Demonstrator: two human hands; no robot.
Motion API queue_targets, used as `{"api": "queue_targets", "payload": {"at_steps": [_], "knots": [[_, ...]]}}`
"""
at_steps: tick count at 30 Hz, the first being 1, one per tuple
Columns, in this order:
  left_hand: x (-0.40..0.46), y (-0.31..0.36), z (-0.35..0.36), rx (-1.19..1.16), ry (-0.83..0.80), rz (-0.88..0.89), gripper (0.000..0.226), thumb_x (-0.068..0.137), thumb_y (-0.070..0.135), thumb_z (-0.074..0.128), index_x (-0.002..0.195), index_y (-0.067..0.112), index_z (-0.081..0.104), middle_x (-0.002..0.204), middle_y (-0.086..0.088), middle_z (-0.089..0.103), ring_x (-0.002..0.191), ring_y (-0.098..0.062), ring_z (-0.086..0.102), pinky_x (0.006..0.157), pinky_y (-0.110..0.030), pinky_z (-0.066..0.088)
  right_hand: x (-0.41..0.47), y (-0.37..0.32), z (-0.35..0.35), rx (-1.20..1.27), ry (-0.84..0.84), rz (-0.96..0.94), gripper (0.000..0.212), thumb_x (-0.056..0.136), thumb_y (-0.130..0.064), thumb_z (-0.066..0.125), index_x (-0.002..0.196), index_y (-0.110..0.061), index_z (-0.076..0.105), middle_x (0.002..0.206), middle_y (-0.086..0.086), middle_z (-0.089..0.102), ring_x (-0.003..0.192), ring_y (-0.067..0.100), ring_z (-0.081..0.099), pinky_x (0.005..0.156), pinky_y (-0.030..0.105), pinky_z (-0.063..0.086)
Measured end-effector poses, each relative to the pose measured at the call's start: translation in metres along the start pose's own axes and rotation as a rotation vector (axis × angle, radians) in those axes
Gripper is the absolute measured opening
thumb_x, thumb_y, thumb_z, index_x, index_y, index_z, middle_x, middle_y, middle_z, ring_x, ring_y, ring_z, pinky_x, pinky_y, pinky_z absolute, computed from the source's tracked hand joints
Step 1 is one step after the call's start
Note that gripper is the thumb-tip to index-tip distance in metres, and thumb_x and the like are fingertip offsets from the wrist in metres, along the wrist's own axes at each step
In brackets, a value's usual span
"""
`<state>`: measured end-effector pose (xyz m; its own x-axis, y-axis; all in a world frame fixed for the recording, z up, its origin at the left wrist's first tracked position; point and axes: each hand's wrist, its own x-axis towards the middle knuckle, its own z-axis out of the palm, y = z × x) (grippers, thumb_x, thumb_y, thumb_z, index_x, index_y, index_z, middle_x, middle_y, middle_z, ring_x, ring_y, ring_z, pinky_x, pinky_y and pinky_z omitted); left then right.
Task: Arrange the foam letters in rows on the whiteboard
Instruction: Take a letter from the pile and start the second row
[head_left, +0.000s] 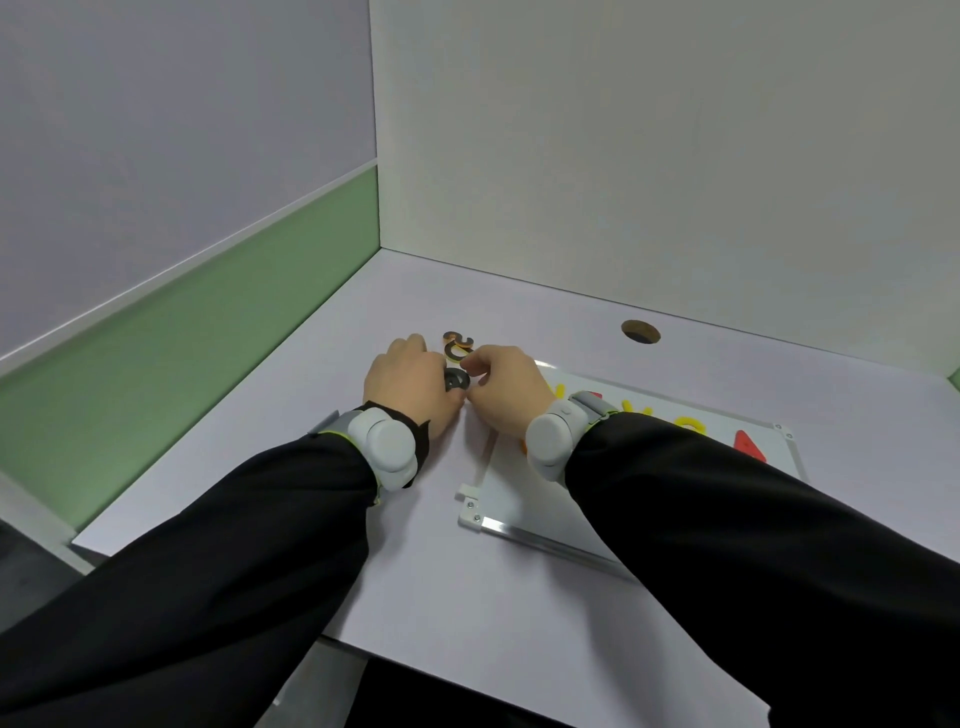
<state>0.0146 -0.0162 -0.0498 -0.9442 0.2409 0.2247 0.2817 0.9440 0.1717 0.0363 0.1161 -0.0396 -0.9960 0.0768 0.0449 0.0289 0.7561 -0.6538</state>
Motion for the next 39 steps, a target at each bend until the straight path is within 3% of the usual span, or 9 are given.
{"api": "queue_targets", "payload": {"at_steps": [6, 11, 15, 20, 23, 26, 30, 34, 39], "knots": [[0.003, -0.004, -0.002, 0.037, -0.018, 0.025, 0.034, 0.094, 0.043, 0.051, 0.107, 0.018, 0.071, 0.106, -0.008, 0.056, 0.105, -0.028, 0.050, 0.076, -0.034, 0.036, 0.003, 0.001, 0.002, 0.033, 0.000, 0.027, 0.042, 0.082, -0.002, 0.054, 0.120, -0.014, 0.066, 0.118, 0.004, 0.068, 0.109, 0.022, 0.062, 0.100, 0.035, 0.048], [0.005, -0.004, -0.001, -0.041, -0.003, 0.012, 0.034, 0.100, 0.037, 0.043, 0.108, 0.018, 0.071, 0.106, -0.007, 0.058, 0.106, -0.028, 0.051, 0.077, -0.034, 0.038, 0.005, 0.003, 0.000, 0.097, 0.029, 0.051, 0.041, 0.080, -0.004, 0.055, 0.119, -0.016, 0.065, 0.106, 0.002, 0.070, 0.103, 0.021, 0.064, 0.093, 0.035, 0.051], [0.010, -0.007, -0.007, -0.115, 0.045, -0.017, 0.031, 0.101, 0.028, 0.041, 0.102, 0.014, 0.069, 0.098, -0.008, 0.063, 0.093, -0.030, 0.057, 0.069, -0.035, 0.042, 0.007, 0.005, -0.004, 0.114, 0.048, 0.039, 0.039, 0.081, -0.002, 0.057, 0.116, -0.014, 0.067, 0.105, 0.003, 0.072, 0.102, 0.020, 0.065, 0.089, 0.026, 0.049], [0.011, -0.005, -0.016, -0.569, 0.006, -0.136, 0.029, 0.096, 0.022, 0.046, 0.082, 0.011, 0.069, 0.073, -0.003, 0.071, 0.070, -0.023, 0.063, 0.066, -0.037, 0.052, 0.006, 0.004, -0.009, 0.273, 0.156, 0.034, 0.019, 0.090, -0.013, 0.058, 0.104, -0.012, 0.071, 0.101, 0.003, 0.074, 0.095, 0.020, 0.068, 0.088, 0.032, 0.052], [0.005, 0.004, -0.023, -0.892, -0.083, -0.217, 0.030, 0.098, 0.018, 0.045, 0.082, 0.006, 0.068, 0.071, -0.004, 0.072, 0.047, -0.007, 0.056, 0.052, -0.025, 0.043, 0.003, 0.002, -0.016, 0.427, 0.254, 0.048, 0.020, 0.092, -0.010, 0.051, 0.095, -0.011, 0.071, 0.087, 0.001, 0.072, 0.077, 0.021, 0.069, 0.079, 0.036, 0.055], [-0.002, 0.012, -0.027, -1.014, -0.108, -0.229, 0.029, 0.100, 0.017, 0.044, 0.085, 0.005, 0.066, 0.075, -0.010, 0.069, 0.048, -0.008, 0.054, 0.047, -0.012, 0.041, -0.003, 0.002, -0.026, 0.500, 0.265, 0.051, 0.019, 0.092, -0.010, 0.055, 0.095, -0.009, 0.073, 0.084, 0.001, 0.071, 0.068, 0.016, 0.064, 0.073, 0.030, 0.054], [-0.009, 0.020, -0.030, -1.042, -0.139, -0.223, 0.030, 0.103, 0.020, 0.043, 0.083, 0.009, 0.061, 0.072, -0.008, 0.065, 0.055, -0.015, 0.050, 0.049, -0.011, 0.042, -0.012, 0.008, -0.038, 0.495, 0.240, 0.035, 0.012, 0.086, -0.016, 0.064, 0.091, -0.013, 0.075, 0.082, 0.002, 0.074, 0.072, 0.013, 0.065, 0.076, 0.032, 0.056], [-0.013, 0.029, -0.031, -0.994, -0.191, -0.152, 0.030, 0.102, 0.023, 0.042, 0.083, 0.009, 0.060, 0.071, -0.004, 0.064, 0.057, -0.015, 0.052, 0.064, -0.026, 0.043, -0.026, 0.017, -0.057, 0.414, 0.201, 0.009, 0.015, 0.085, -0.020, 0.070, 0.097, -0.014, 0.076, 0.086, 0.004, 0.075, 0.071, 0.010, 0.064, 0.072, 0.029, 0.056], [-0.023, 0.051, -0.037, -0.905, -0.240, -0.035, 0.031, 0.103, 0.027, 0.041, 0.082, 0.014, 0.060, 0.075, 0.001, 0.065, 0.063, -0.013, 0.055, 0.064, -0.027, 0.042, -0.044, 0.032, -0.089, 0.370, 0.115, -0.040, 0.011, 0.085, -0.016, 0.073, 0.094, -0.011, 0.077, 0.080, 0.001, 0.074, 0.061, 0.001, 0.061, 0.059, 0.014, 0.049]]}}
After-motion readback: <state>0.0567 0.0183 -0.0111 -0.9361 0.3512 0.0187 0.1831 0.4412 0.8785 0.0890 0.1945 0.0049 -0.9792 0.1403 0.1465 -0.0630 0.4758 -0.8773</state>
